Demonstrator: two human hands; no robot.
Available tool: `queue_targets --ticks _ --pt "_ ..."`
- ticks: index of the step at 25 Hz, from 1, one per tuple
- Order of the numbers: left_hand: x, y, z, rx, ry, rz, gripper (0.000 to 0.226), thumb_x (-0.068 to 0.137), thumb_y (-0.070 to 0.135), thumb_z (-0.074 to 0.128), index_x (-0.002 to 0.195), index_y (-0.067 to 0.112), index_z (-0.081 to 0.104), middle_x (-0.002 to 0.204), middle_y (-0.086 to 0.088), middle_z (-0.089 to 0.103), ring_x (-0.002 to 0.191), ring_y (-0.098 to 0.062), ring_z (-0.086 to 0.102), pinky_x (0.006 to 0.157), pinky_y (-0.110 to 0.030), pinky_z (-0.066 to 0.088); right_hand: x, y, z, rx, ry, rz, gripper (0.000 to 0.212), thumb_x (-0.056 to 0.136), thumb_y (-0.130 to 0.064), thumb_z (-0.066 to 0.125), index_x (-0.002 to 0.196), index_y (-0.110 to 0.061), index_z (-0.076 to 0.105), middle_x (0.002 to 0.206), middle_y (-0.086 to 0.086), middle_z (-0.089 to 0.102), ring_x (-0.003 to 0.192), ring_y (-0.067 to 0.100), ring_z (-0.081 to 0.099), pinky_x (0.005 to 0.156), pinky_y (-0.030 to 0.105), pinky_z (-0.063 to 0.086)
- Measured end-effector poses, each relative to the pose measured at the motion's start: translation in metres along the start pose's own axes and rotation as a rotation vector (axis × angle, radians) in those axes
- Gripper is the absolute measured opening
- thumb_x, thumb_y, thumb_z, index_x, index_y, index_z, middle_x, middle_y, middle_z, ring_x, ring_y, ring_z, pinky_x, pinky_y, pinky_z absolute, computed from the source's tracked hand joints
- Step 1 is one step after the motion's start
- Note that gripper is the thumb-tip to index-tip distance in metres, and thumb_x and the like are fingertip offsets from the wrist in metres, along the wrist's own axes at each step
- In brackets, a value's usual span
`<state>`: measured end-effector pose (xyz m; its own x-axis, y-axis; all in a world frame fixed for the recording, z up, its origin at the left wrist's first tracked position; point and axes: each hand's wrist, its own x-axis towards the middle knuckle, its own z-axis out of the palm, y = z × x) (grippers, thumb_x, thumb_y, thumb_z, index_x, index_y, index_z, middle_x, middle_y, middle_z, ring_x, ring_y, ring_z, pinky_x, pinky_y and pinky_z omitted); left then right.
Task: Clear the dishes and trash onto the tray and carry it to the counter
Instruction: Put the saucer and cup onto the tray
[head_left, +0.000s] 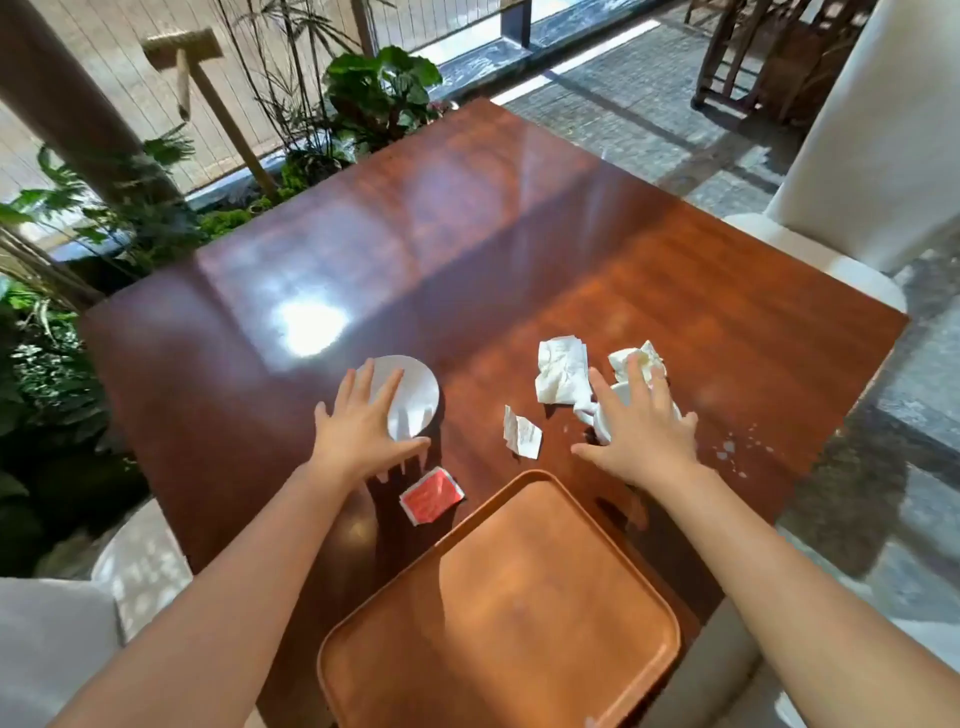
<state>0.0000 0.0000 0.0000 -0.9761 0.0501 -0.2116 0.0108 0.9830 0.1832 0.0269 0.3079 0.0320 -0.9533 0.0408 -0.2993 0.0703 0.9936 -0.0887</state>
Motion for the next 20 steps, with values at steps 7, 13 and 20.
queue_targets --ticks 7,13,20 --pt "0.062 -0.001 0.018 0.043 -0.252 -0.062 0.114 0.057 0.081 0.058 0.141 0.049 -0.012 0.157 0.003 -0.021 0.143 -0.029 -0.018 0.101 -0.075 0.012 0.021 0.017 0.009 0.018 -0.091 0.018 0.087 0.077 -0.056 0.058 0.144 -0.039 0.005 0.157 0.002 -0.006 0.142 0.033 -0.01 0.098 0.065 0.033" --pt "0.081 -0.022 0.023 0.01 -0.31 -0.074 0.118 0.058 0.073 0.066 0.146 0.037 -0.004 0.159 -0.007 -0.007 0.143 -0.036 -0.011 0.115 -0.058 0.01 0.021 0.032 0.01 0.136 -0.083 -0.002 0.089 0.07 -0.034 0.071 0.142 -0.035 0.018 0.15 0.007 0.018 0.135 0.031 0.016 0.09 0.048 0.045" --pt "0.072 -0.007 0.025 0.005 -0.262 -0.119 0.121 0.051 0.065 0.073 0.144 0.041 0.0 0.154 -0.01 0.004 0.14 -0.038 -0.003 0.108 -0.064 0.024 0.017 0.031 0.011 0.125 0.033 -0.042 0.079 0.064 -0.032 0.075 0.133 -0.03 0.036 0.136 0.01 0.036 0.123 0.033 0.03 0.078 0.044 0.048"
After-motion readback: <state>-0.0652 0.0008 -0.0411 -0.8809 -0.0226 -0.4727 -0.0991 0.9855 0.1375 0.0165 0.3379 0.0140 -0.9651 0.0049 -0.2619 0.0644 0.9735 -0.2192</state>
